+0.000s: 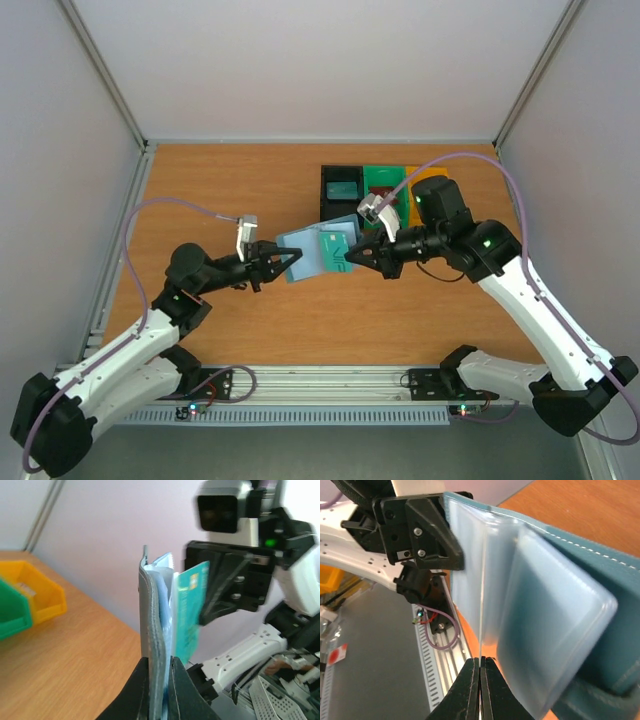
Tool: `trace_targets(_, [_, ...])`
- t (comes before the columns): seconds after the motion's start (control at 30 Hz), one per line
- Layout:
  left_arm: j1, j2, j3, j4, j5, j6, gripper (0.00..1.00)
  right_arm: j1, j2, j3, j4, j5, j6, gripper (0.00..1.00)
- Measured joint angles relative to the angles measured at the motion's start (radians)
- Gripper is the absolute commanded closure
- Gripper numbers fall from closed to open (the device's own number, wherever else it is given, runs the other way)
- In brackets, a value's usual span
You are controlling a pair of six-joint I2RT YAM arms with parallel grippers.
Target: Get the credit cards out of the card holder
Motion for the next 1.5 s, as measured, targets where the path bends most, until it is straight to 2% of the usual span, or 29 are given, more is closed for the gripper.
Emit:
trace_targets(0.27, [0.048, 0.040, -0.011, -0.410, -0.241, -0.027, 1.00, -0.011, -0.048, 0.045, -0.074, 0.073, -0.015, 0.99])
trace_targets(0.43, [0.067, 0.142, -0.076, -0.551, -0.295, -0.033, 0.97, -0.011, -0.053, 0.047, -0.083, 0.071, -0.015, 0.99])
trace_targets(0.57, [0.094, 0.214, -0.106, -0.643, -0.326, -0.047, 0.79, -0.011, -0.035, 0.047, -0.086, 0.063, -0.015, 0.99])
trace_targets(0.77, [0.143, 0.241, -0.119, -0.698, -0.406, -0.079, 0.50, -0.011, -0.020, 0.039, -0.090, 0.047, -0.015, 0.99])
trace_targets(0.97, [0.180, 0.168, -0.117, -0.896, -0.626, -0.110, 0.43, -0.011, 0.013, 0.039, -0.093, 0.030, -0.015, 0.99])
trace_targets(1.1, [0.297, 0.087, -0.113, -0.923, -0.711, -0.079, 0.39, -0.006, 0.061, 0.048, -0.109, 0.027, -0.015, 0.99])
trace_targets(1.17, [0.365, 0.055, -0.101, -0.894, -0.682, -0.058, 0.41, 0.004, 0.081, 0.051, -0.117, 0.029, -0.017, 0.99])
trace_targets(1.23, [0.419, 0.022, -0.089, -0.789, -0.563, -0.012, 0.43, 0.024, 0.104, 0.071, -0.134, 0.034, -0.024, 0.99])
trace_targets(1.27, [0.428, 0.011, -0.085, -0.724, -0.472, 0.021, 0.43, 0.036, 0.116, 0.084, -0.143, 0.039, -0.028, 0.99])
trace_targets(1.4, [0.407, -0.004, -0.029, -0.428, 0.040, 0.179, 0.45, 0.111, 0.180, 0.150, -0.177, 0.087, -0.055, 0.99])
trace_targets(1.47, [0.380, -0.004, 0.043, -0.419, 0.254, 0.278, 0.43, 0.161, 0.211, 0.171, -0.193, 0.116, -0.072, 0.99])
trace_targets(1.5, [0.370, -0.003, 0.073, -0.435, 0.318, 0.325, 0.42, 0.185, 0.227, 0.181, -0.201, 0.131, -0.078, 0.99])
